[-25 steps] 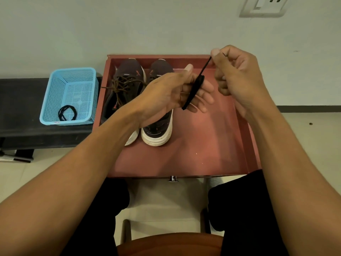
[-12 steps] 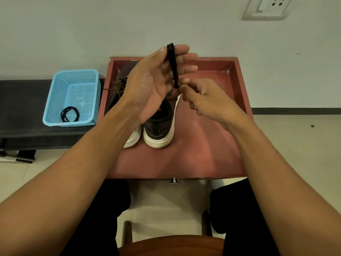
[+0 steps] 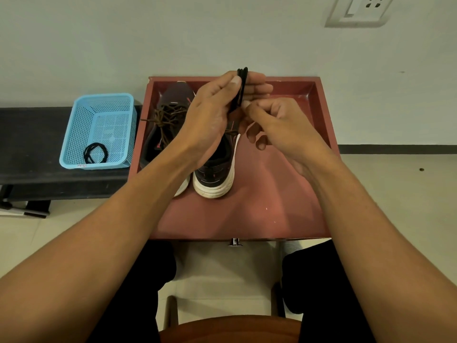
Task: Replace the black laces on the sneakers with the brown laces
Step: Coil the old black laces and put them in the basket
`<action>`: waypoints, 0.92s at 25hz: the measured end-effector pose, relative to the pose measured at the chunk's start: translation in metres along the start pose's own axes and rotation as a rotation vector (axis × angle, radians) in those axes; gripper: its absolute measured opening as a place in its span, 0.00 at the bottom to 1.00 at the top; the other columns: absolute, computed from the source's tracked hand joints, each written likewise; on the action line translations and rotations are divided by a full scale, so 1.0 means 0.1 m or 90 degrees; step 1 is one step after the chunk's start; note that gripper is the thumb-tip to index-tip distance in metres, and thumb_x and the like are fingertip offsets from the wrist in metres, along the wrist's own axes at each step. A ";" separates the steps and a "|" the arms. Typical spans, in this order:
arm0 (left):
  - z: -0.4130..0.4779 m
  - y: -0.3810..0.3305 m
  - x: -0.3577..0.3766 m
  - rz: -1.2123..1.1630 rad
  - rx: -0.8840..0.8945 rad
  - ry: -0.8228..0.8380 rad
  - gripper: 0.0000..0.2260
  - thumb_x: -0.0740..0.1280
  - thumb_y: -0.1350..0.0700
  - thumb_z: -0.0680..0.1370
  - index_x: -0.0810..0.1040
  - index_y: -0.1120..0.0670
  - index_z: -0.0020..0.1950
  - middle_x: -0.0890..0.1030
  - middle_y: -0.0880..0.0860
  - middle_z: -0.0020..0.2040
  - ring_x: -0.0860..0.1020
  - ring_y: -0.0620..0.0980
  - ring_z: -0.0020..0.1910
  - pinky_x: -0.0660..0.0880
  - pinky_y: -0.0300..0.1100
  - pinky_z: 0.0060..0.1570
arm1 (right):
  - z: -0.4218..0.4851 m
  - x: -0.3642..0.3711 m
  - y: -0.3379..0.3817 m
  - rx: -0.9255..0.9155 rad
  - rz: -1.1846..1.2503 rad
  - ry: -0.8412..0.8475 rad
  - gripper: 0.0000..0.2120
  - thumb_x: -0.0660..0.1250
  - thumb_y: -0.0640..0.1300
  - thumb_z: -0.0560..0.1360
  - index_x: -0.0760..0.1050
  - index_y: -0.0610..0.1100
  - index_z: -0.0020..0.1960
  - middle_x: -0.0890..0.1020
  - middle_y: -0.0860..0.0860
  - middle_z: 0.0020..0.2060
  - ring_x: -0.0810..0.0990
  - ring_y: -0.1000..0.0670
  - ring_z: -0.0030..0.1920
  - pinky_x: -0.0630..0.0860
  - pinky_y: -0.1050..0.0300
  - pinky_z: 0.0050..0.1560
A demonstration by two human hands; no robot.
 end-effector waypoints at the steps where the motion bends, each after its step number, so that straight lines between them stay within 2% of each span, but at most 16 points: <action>1: 0.00 0.00 0.01 -0.004 -0.005 0.006 0.17 0.53 0.61 0.86 0.77 0.64 0.67 0.82 0.63 0.64 0.80 0.59 0.67 0.75 0.63 0.63 | 0.00 -0.02 0.00 -0.005 0.000 -0.004 0.13 0.66 0.46 0.85 0.86 0.41 0.49 0.87 0.41 0.42 0.80 0.50 0.35 0.73 0.59 0.31; 4: 0.00 0.02 0.03 -0.016 -0.028 0.014 0.21 0.55 0.68 0.78 0.75 0.64 0.68 0.82 0.62 0.65 0.80 0.61 0.67 0.75 0.63 0.59 | -0.01 -0.06 -0.01 -0.015 -0.007 -0.032 0.07 0.70 0.43 0.83 0.86 0.41 0.52 0.87 0.42 0.42 0.81 0.51 0.35 0.76 0.58 0.32; 5: 0.00 0.02 0.02 -0.011 -0.029 0.013 0.21 0.55 0.70 0.77 0.75 0.64 0.69 0.82 0.62 0.65 0.80 0.60 0.67 0.74 0.65 0.60 | -0.01 -0.06 -0.02 -0.015 -0.003 -0.040 0.07 0.70 0.43 0.82 0.86 0.41 0.53 0.87 0.42 0.41 0.82 0.51 0.34 0.76 0.58 0.32; 7: 0.00 0.03 -0.01 0.005 -0.020 0.010 0.21 0.54 0.73 0.80 0.74 0.64 0.70 0.82 0.62 0.66 0.80 0.58 0.67 0.70 0.69 0.69 | 0.00 -0.06 -0.02 -0.014 0.009 -0.044 0.07 0.70 0.43 0.82 0.85 0.40 0.53 0.87 0.41 0.41 0.82 0.51 0.34 0.77 0.57 0.32; 9: 0.01 0.05 -0.03 0.023 -0.013 0.006 0.19 0.55 0.72 0.83 0.73 0.63 0.71 0.82 0.61 0.66 0.80 0.56 0.67 0.69 0.70 0.70 | 0.00 -0.05 -0.01 -0.020 0.013 -0.046 0.07 0.70 0.43 0.82 0.85 0.40 0.52 0.87 0.42 0.41 0.82 0.50 0.34 0.77 0.57 0.32; 11: 0.01 0.05 -0.05 0.037 -0.012 -0.013 0.18 0.55 0.71 0.84 0.74 0.63 0.71 0.82 0.60 0.66 0.81 0.56 0.67 0.72 0.67 0.70 | 0.00 -0.04 0.02 -0.040 -0.007 -0.059 0.07 0.70 0.43 0.82 0.84 0.41 0.50 0.87 0.45 0.39 0.83 0.50 0.34 0.79 0.56 0.33; 15: -0.03 0.00 -0.13 0.039 -0.009 -0.084 0.18 0.55 0.71 0.84 0.75 0.63 0.71 0.83 0.59 0.65 0.82 0.54 0.66 0.79 0.53 0.65 | 0.04 0.01 0.10 -0.085 -0.026 -0.148 0.06 0.75 0.45 0.79 0.84 0.42 0.52 0.87 0.48 0.39 0.87 0.48 0.38 0.84 0.53 0.39; 18: -0.06 0.00 -0.23 0.008 -0.022 -0.147 0.20 0.53 0.72 0.84 0.76 0.62 0.70 0.83 0.58 0.66 0.81 0.52 0.66 0.79 0.52 0.65 | 0.08 0.15 0.15 -0.142 -0.086 -0.211 0.10 0.77 0.46 0.76 0.85 0.44 0.55 0.88 0.54 0.44 0.88 0.54 0.43 0.86 0.50 0.48; 20: -0.08 0.00 -0.32 -0.020 -0.041 -0.191 0.20 0.53 0.72 0.84 0.75 0.61 0.71 0.82 0.57 0.67 0.82 0.51 0.65 0.79 0.53 0.65 | 0.08 0.33 0.20 -0.171 -0.121 -0.205 0.14 0.78 0.45 0.75 0.85 0.46 0.59 0.88 0.56 0.46 0.87 0.58 0.44 0.85 0.54 0.50; 23: -0.12 -0.04 -0.41 -0.036 -0.065 -0.248 0.21 0.52 0.72 0.84 0.73 0.61 0.74 0.80 0.56 0.70 0.82 0.48 0.65 0.81 0.44 0.60 | 0.08 0.52 0.30 -0.219 -0.146 -0.229 0.14 0.78 0.42 0.75 0.86 0.48 0.60 0.86 0.63 0.45 0.86 0.63 0.45 0.82 0.65 0.50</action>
Point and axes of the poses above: each hand's wrist, its own z-axis towards the middle knuckle, its own x-axis out of the palm, y = z × x, the point moved 5 cm from there along z, towards the middle knuckle
